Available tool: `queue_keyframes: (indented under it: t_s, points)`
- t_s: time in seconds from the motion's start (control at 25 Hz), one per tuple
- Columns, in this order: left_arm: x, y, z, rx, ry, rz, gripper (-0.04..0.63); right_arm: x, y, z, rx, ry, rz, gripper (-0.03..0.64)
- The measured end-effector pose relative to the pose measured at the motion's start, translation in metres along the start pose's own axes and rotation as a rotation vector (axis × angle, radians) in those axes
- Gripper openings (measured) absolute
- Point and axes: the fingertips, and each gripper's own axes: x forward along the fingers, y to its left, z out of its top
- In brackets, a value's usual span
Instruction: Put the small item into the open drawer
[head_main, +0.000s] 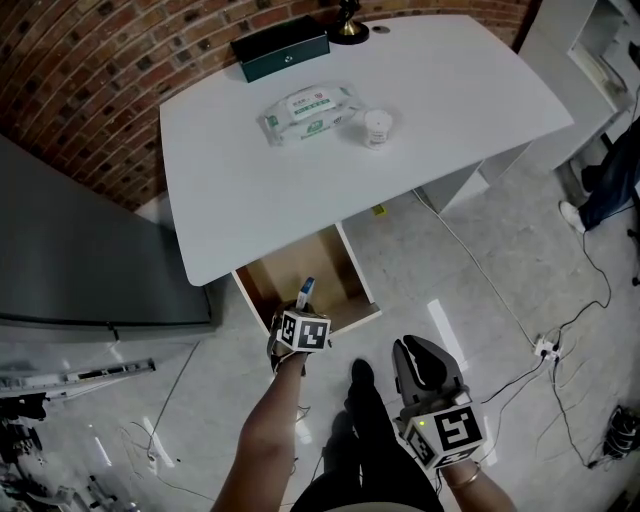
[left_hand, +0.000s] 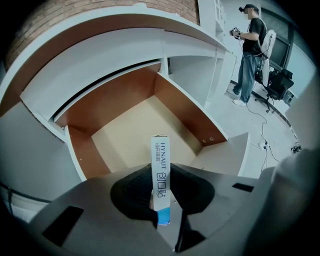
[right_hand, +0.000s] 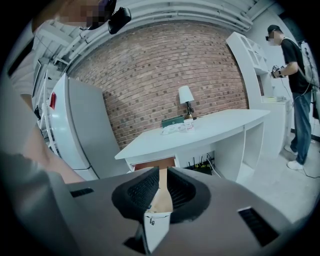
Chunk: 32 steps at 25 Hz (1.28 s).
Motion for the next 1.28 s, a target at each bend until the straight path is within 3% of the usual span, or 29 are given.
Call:
queue_keyframes:
  t_s: [0.92, 1.28]
  points:
    - [0.048, -0.005, -0.017, 0.067, 0.149, 0.034, 0.098, 0.017, 0.000, -0.016, 0.012, 0.035, 0.011, 0.043]
    - [0.059, -0.013, -0.020, 0.010, 0.195, -0.010, 0.121, 0.018, -0.007, -0.020, 0.020, 0.043, 0.005, 0.043]
